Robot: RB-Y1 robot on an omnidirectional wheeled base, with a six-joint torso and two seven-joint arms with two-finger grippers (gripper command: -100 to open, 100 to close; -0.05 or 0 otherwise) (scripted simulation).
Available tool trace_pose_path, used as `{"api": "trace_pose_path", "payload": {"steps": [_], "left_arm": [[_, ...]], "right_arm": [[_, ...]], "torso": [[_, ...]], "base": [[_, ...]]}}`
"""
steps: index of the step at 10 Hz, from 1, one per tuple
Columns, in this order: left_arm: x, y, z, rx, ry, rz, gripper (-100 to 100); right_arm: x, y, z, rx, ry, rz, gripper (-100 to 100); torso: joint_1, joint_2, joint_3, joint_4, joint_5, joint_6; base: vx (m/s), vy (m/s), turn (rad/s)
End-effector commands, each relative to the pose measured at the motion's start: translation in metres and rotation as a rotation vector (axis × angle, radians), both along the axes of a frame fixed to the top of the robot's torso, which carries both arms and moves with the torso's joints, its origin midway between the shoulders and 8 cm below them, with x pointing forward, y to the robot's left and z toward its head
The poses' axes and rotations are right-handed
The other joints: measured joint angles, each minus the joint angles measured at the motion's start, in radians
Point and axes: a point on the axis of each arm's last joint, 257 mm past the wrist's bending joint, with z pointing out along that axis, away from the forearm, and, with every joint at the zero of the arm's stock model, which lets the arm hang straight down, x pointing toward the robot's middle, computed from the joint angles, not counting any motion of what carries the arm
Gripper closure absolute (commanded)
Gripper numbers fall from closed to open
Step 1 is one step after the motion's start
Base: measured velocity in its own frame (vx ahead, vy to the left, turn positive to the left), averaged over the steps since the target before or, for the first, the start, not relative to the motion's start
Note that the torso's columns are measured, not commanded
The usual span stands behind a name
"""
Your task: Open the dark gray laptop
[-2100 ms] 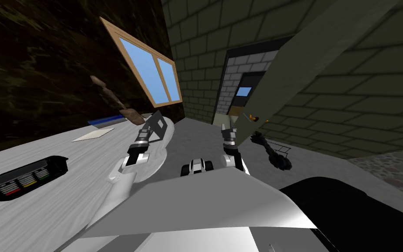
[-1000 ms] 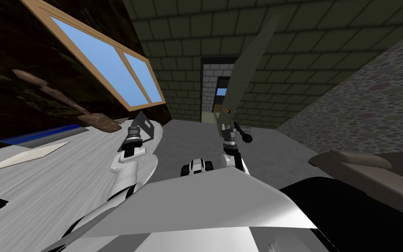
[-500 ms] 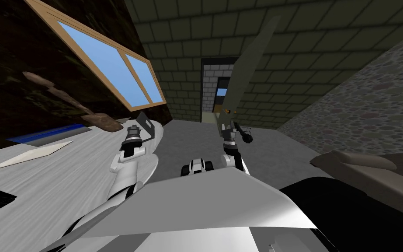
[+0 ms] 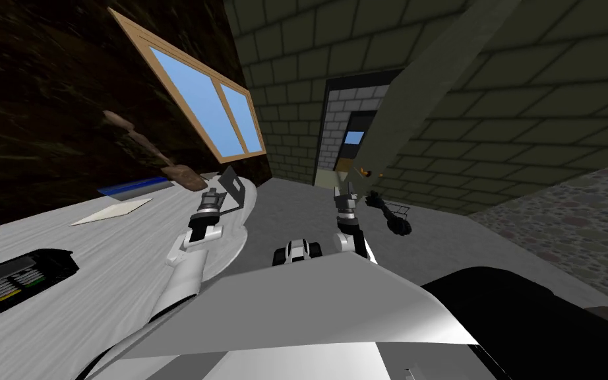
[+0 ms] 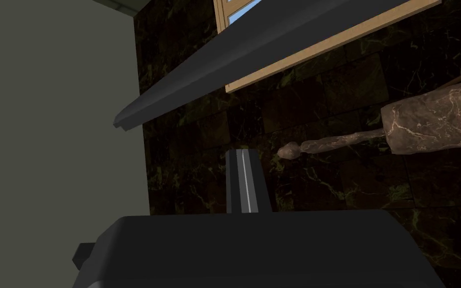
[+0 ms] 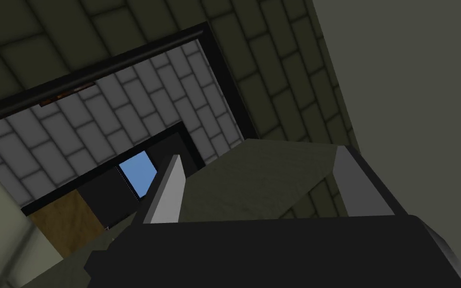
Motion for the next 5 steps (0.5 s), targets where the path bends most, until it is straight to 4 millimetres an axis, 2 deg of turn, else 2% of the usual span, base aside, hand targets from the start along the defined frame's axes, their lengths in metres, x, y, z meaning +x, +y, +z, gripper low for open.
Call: {"api": "trace_pose_path", "payload": {"steps": [1,2,3,4,5], "left_arm": [[-0.011,-0.038,-0.004,0.008,-0.002,-0.094,100],[-0.013,-0.045,-0.004,0.015,0.000,-0.107,100],[-0.017,-0.062,-0.011,0.003,0.010,-0.154,100],[-0.020,-0.071,-0.011,0.010,0.010,-0.171,100],[-0.020,-0.073,-0.007,0.013,0.003,-0.174,100]], "right_arm": [[0.000,0.000,0.000,0.000,0.000,0.000,0],[0.000,0.000,0.000,0.000,0.000,0.000,0],[0.000,0.000,0.000,0.000,0.000,0.000,0],[0.000,0.000,0.000,0.000,0.000,0.000,0],[0.000,0.000,0.000,0.000,0.000,0.000,0]], "torso": [[0.001,0.000,0.000,0.000,0.001,0.001],[0.001,-0.002,-0.001,-0.001,0.001,0.000],[0.000,-0.002,-0.001,-0.001,0.000,0.001],[0.001,-0.004,-0.003,-0.001,0.001,0.000],[0.000,-0.003,-0.002,-0.001,0.000,0.001]], "base": [[0.141,-0.021,0.393],[0.125,-0.023,0.247],[0.160,-0.004,0.368],[0.141,-0.028,0.262],[0.075,-0.025,-0.006]]}}
